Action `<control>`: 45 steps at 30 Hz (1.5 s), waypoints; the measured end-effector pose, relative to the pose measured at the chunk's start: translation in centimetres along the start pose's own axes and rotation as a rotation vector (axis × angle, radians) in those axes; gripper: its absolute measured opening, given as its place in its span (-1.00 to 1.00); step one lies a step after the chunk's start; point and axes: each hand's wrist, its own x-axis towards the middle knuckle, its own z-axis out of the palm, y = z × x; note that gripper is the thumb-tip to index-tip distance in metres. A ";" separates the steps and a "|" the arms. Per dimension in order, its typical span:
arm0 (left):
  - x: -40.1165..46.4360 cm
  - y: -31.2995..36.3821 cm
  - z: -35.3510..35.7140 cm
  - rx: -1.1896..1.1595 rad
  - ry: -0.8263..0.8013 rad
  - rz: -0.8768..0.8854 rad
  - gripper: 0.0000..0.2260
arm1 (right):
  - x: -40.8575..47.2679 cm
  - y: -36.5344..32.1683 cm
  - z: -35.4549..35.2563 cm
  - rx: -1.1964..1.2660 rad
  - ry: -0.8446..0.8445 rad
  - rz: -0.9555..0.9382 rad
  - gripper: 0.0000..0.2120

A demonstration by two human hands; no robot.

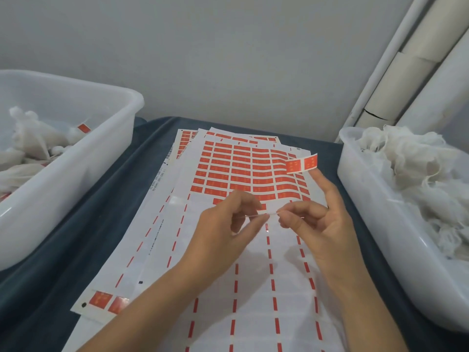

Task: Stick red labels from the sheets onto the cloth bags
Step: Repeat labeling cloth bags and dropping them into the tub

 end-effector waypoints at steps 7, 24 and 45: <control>0.8 -0.9 -0.6 -0.124 -0.049 -0.155 -0.85 | 0.2 -0.1 -0.3 -0.065 0.046 0.096 -0.62; 0.7 -0.5 -0.7 -0.100 -0.180 -0.116 -0.79 | -0.2 -0.3 0.1 -0.051 -0.160 0.152 -0.82; 1.0 -0.1 -1.2 -0.410 -0.083 -0.406 -0.86 | 0.1 0.1 0.0 -0.011 0.066 0.182 -0.59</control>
